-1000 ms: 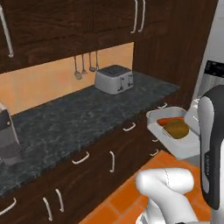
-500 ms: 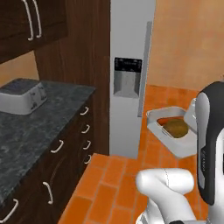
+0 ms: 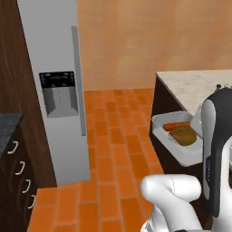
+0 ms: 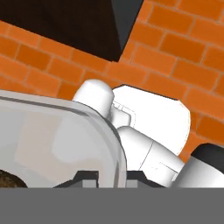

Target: Take the meat container that has the fish and place it on the second highest rack of the freezer. Then take the vegetable container that has the avocado and carrot and place it on the highest rack of the freezer.

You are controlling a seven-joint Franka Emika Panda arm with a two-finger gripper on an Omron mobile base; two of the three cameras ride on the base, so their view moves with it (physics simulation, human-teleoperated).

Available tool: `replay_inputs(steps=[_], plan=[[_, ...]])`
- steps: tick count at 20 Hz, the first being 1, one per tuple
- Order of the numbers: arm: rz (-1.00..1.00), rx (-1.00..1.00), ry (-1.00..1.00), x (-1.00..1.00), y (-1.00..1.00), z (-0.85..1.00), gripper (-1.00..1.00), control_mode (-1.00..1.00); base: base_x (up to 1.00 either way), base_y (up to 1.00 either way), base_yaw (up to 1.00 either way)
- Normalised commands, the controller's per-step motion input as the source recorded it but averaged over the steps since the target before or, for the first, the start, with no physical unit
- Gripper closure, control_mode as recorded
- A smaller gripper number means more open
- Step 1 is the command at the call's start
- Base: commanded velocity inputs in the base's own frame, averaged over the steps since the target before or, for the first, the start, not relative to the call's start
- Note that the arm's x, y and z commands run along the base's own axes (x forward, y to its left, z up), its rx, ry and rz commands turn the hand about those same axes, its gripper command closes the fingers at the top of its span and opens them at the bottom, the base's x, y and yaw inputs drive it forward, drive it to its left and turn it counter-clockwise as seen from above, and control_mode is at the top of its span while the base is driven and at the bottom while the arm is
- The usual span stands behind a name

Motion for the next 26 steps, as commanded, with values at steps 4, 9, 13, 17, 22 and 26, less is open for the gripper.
replay_inputs(steps=[4,9,13,17,22,26], plan=[[0.0,0.0,0.0,0.0,0.0,0.0,1.0,1.0,1.0,0.0,-0.34],[0.0,0.0,0.0,0.0,0.0,0.0,1.0,1.0,1.0,-0.06,-0.08],[0.0,0.0,0.0,0.0,0.0,0.0,1.0,1.0,1.0,-0.13,0.02],[0.0,0.0,0.0,0.0,0.0,0.0,1.0,1.0,1.0,-0.32,0.13],[0.0,0.0,0.0,0.0,0.0,0.0,1.0,1.0,1.0,-0.41,0.2],[0.0,0.0,0.0,0.0,0.0,0.0,1.0,1.0,1.0,-0.49,0.31]])
